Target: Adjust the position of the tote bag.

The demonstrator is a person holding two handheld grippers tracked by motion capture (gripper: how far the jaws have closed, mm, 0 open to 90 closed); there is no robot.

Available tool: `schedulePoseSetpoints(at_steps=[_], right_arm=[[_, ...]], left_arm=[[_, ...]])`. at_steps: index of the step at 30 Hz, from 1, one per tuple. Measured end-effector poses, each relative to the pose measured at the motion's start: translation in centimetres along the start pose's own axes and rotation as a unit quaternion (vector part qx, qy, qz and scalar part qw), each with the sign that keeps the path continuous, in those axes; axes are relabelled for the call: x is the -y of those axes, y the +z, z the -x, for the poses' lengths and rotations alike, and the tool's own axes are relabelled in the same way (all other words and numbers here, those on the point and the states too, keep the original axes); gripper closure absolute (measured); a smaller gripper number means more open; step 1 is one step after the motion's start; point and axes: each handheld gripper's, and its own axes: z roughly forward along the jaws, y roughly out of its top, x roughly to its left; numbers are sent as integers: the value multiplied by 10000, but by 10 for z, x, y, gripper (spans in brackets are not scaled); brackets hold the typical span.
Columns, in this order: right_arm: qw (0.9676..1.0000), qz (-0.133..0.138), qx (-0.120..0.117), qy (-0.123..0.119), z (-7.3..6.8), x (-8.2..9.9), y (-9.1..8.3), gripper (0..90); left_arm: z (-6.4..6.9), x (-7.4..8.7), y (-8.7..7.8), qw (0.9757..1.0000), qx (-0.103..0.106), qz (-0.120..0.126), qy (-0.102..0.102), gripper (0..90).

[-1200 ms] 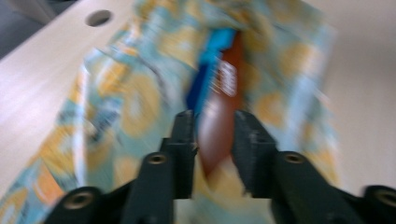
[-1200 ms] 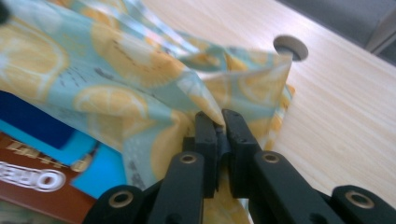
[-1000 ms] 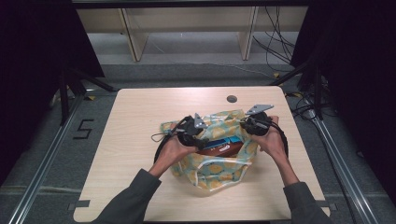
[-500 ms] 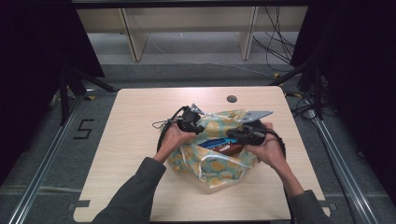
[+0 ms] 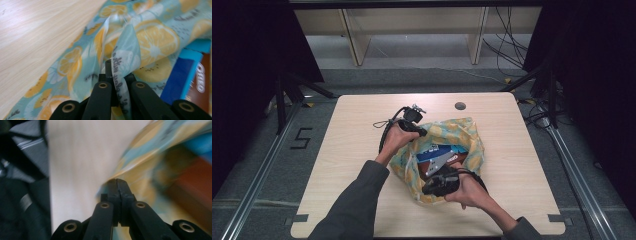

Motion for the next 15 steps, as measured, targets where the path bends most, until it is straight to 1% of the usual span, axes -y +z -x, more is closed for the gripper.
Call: schedulePoseSetpoints(at_steps=[1,2,3,4,5,6,7,8,9,10,11,12,13,14,15], right_arm=[[9998,-6,-174,-38,-1,2,5,900],[9995,-54,-299,105,-4,4,9,900],[9992,-71,-378,60,-4,5,12,900],[9991,-93,-411,-49,-5,5,15,900],[9993,-183,-319,-117,-6,5,18,900],[9992,-234,-286,-160,-7,5,19,900],[9993,-226,-305,-66,-8,5,18,900],[9994,-122,-298,-151,-7,3,14,900],[9997,6,-199,-125,-7,0,6,900],[9997,180,-175,-66,-7,-3,-4,900],[9989,431,-30,-162,-5,-7,-16,900],[9978,596,183,-229,-2,-11,-30,900],[9951,822,467,-302,2,-15,-42,900],[9917,883,892,-281,7,-18,-56,900],[9858,924,1372,-299,15,-20,-66,900]], left_arm=[[-7,1,1,10000,-8,-79,-24,889],[-9,2,4,9997,-41,32,-231,889],[-14,3,6,9993,-18,35,-371,889],[-19,4,8,9991,5,7,-418,889],[-23,5,9,9987,55,13,-507,888],[-25,6,10,9984,82,22,-556,887],[-24,7,12,9977,59,107,-667,885],[-25,6,10,9988,90,-25,-486,884],[-25,6,9,9991,85,-22,-426,883],[-23,6,10,9983,72,117,-560,883],[-22,5,9,9983,71,122,-565,882],[-23,5,9,9987,70,87,-499,882],[-22,5,9,9987,67,88,-505,881],[-24,5,8,9993,65,-41,-374,880],[-23,5,10,9987,39,60,-514,879]])
